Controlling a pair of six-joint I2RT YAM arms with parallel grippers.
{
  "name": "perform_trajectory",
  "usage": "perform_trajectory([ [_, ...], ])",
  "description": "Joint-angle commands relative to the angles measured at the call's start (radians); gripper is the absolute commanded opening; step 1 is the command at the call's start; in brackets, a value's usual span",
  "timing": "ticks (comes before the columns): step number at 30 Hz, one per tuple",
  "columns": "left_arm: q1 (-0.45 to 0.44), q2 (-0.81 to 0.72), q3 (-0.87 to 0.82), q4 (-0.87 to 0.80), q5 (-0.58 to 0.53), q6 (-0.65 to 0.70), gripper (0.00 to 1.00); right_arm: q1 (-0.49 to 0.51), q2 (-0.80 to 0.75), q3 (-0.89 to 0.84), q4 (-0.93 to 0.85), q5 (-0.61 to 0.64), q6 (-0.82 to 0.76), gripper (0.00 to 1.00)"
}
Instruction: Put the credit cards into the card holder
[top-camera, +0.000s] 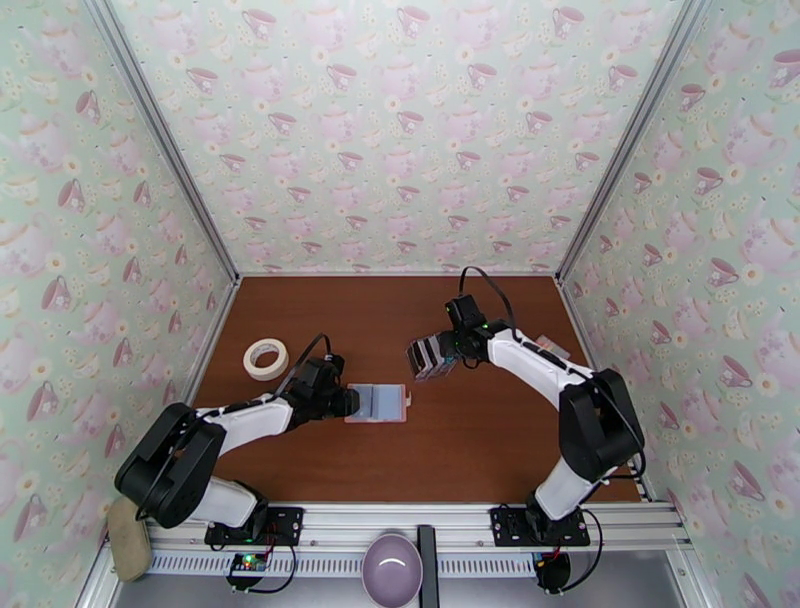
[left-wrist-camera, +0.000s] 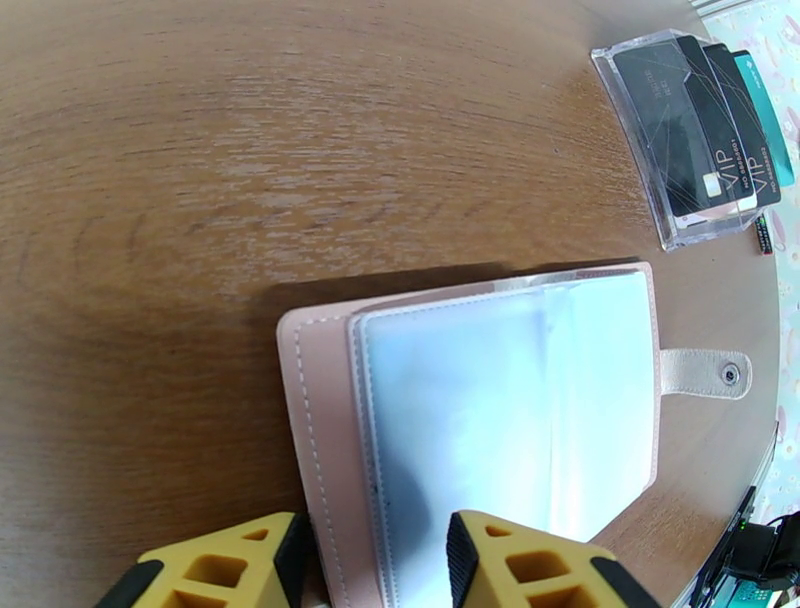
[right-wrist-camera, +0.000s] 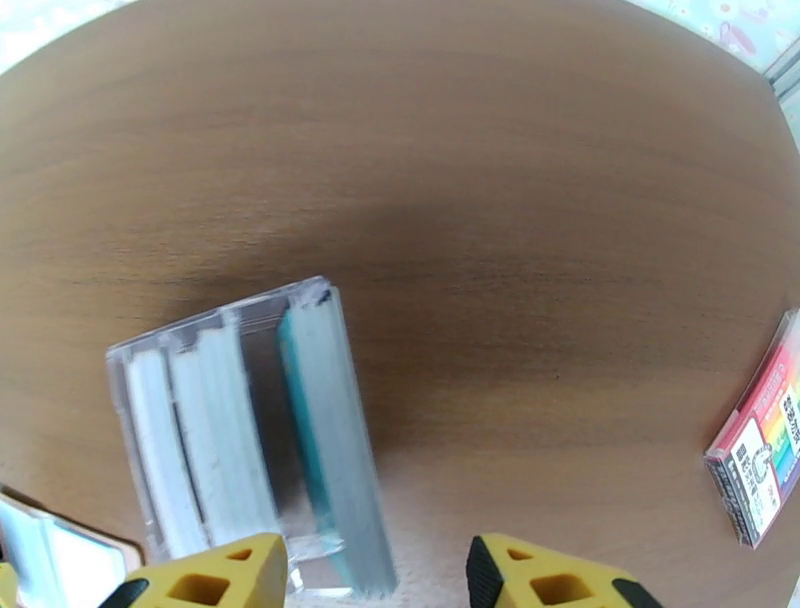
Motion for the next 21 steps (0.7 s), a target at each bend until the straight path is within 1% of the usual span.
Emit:
perform_trajectory([
  [1, 0.012, 0.04, 0.013, -0.003, -0.007, -0.003, 0.44, -0.009, 0.034, 0.039, -0.006, -0.024, -0.025, 0.53],
  [8, 0.018, 0.047, 0.014, 0.002, 0.001, -0.006, 0.44, -0.01, 0.071, 0.057, 0.0, -0.044, -0.026, 0.52],
  [15, 0.022, 0.046, 0.011, 0.004, 0.007, -0.006, 0.44, -0.016, 0.066, 0.005, 0.064, -0.17, 0.04, 0.53],
  [21, 0.024, 0.044, 0.008, 0.006, 0.011, -0.008, 0.44, -0.052, 0.051, -0.06, 0.134, -0.256, 0.111, 0.53],
])
